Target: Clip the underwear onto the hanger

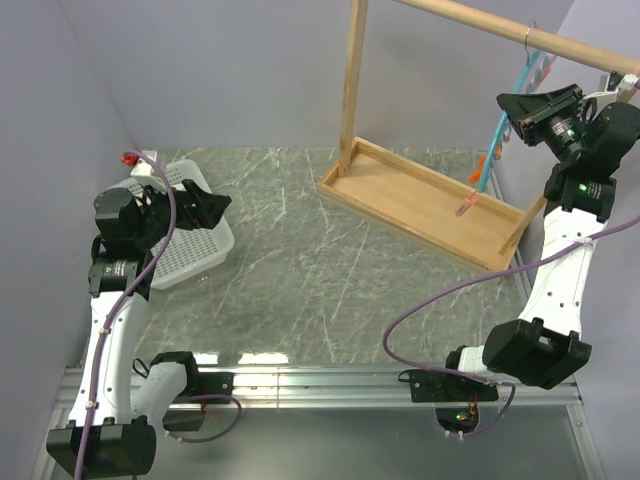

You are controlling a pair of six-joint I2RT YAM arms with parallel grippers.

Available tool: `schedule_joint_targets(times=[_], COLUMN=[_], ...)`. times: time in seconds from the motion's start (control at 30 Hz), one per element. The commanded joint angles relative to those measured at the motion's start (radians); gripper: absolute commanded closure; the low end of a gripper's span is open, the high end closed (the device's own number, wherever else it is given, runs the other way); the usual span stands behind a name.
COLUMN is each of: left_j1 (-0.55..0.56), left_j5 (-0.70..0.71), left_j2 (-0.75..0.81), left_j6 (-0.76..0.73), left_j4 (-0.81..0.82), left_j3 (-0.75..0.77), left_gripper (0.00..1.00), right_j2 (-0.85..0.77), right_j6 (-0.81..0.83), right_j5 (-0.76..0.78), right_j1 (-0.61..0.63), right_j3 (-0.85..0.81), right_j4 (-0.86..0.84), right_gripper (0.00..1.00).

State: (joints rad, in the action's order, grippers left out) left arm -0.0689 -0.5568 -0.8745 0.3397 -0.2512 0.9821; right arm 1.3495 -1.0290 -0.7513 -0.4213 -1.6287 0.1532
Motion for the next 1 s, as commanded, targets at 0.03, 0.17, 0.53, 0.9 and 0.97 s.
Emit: schedule_joint_targets(times=[0.03, 0.17, 0.53, 0.9, 0.97], left_j1=[-0.002, 0.0, 0.0, 0.0, -0.002], left_j5=[-0.014, -0.035, -0.078, -0.224, -0.264], left_j2=[-0.003, 0.003, 0.037, 0.049, 0.029], left_j6=[0.018, 0.012, -0.01, -0.197, -0.231], left_j4=[0.04, 0.041, 0.07, 0.145, 0.141], left_j3=[0.049, 0.038, -0.006, -0.028, -0.013], left_gripper=[0.01, 0.01, 0.01, 0.01, 0.01], right_j2=[0.005, -0.001, -0.062, -0.233, -0.259], right_j6=[-0.031, -0.031, -0.091, 0.044, 0.059], right_j5=[-0.022, -0.036, -0.12, -0.287, -0.31], right_j1=[0.003, 0.004, 0.007, 0.027, 0.045], right_j3=[-0.008, -0.008, 0.047, 0.26, 0.308], right_j4=[-0.116, -0.177, -0.35, -0.216, -0.198], right_gripper=[0.96, 1.0, 1.0, 1.0, 1.0])
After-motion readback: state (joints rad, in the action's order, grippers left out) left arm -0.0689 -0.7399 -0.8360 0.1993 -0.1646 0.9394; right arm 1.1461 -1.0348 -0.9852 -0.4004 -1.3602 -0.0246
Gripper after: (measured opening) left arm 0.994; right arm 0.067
